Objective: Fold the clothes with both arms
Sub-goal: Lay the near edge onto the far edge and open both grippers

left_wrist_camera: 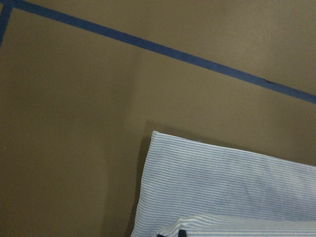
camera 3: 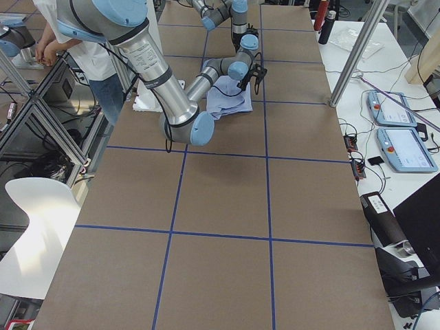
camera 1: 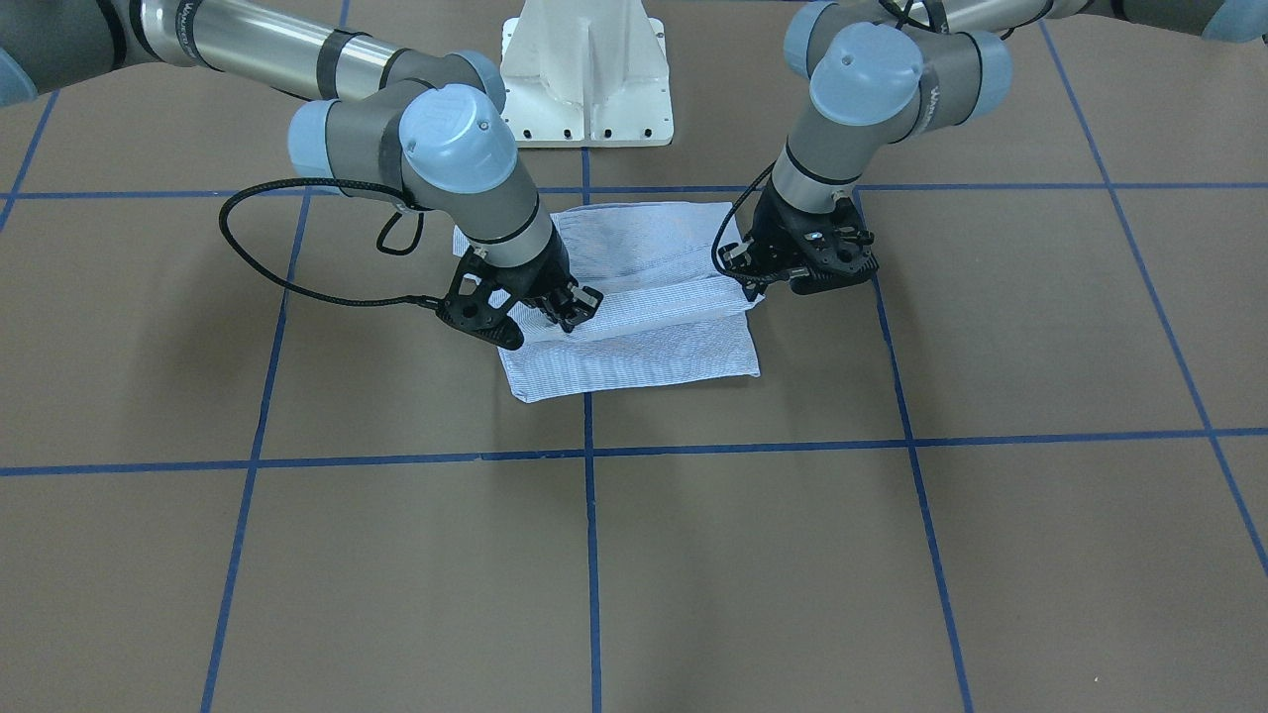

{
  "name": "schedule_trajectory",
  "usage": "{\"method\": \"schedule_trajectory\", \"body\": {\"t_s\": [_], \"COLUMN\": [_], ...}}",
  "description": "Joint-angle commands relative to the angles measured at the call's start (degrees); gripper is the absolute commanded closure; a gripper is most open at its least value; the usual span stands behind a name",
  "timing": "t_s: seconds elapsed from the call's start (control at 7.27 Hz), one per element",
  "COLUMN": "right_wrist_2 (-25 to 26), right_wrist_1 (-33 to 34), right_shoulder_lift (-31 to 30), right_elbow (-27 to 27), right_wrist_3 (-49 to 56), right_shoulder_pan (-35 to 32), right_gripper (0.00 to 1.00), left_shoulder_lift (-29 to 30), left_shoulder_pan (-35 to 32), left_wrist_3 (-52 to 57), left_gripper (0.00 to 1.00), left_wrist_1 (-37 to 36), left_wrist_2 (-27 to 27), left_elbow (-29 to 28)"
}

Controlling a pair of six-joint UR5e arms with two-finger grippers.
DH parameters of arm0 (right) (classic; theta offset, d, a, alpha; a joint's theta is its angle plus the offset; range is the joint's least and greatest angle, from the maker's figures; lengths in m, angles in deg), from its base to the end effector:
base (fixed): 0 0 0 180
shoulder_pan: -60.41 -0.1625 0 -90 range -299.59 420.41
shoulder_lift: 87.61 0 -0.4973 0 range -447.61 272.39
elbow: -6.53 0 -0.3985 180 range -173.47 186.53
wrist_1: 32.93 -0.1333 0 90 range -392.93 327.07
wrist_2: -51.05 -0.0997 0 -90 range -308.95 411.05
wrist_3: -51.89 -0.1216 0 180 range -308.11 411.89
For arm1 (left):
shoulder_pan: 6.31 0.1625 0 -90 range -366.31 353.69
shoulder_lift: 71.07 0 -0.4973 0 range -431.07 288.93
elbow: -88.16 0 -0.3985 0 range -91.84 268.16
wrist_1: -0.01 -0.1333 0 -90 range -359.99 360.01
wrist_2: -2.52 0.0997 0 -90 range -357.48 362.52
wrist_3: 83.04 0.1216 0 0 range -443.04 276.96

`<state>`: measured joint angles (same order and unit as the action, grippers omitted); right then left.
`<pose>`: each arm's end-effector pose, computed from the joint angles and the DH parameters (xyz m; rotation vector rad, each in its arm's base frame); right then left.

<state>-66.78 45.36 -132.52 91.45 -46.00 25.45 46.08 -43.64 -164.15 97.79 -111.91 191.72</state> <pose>-0.6147 -0.5232 0.2457 -0.2343 -0.9732 0.4662 0.4888 -0.4771 0.3438 -0.0414 0.9254 -0.2802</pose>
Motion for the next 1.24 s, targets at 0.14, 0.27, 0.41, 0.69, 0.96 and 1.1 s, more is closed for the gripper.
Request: {"method": "schedule_trajectory", "body": {"t_s": [0.14,0.27,0.41,0.69,0.96,1.1], "right_wrist_2": [1.11,1.03,0.94,1.11,0.5,1.19], "right_wrist_1": [-3.32,-3.41,-3.59,-7.0,-10.42,-10.79], "right_shoulder_lift": [2.1,2.36,2.54,2.54,2.45,2.37], "right_elbow": [-6.42,-7.04,-7.05,-7.13,-6.44,-5.21], "right_wrist_3": [1.82,1.91,1.82,1.82,4.0,4.72], "right_shoulder_pan": [-0.11,-0.11,-0.11,-0.1,-0.11,0.85], "right_gripper": [1.0,1.0,1.0,0.0,0.0,0.0], "left_shoulder_lift": [0.01,0.27,0.97,2.02,1.77,1.42], "left_shoulder_pan": [-0.11,-0.11,-0.11,-0.11,-1.24,-3.25], "left_wrist_3": [0.24,0.24,0.16,-0.11,0.33,0.94], "left_gripper": [1.0,1.0,1.0,0.0,0.0,0.0], "left_wrist_1": [1.88,2.23,2.23,1.97,1.79,1.27], "left_wrist_2": [0.0,0.0,0.0,0.09,0.0,0.0], "left_elbow": [-2.39,-2.92,-3.88,-4.24,-3.72,-3.19]}}
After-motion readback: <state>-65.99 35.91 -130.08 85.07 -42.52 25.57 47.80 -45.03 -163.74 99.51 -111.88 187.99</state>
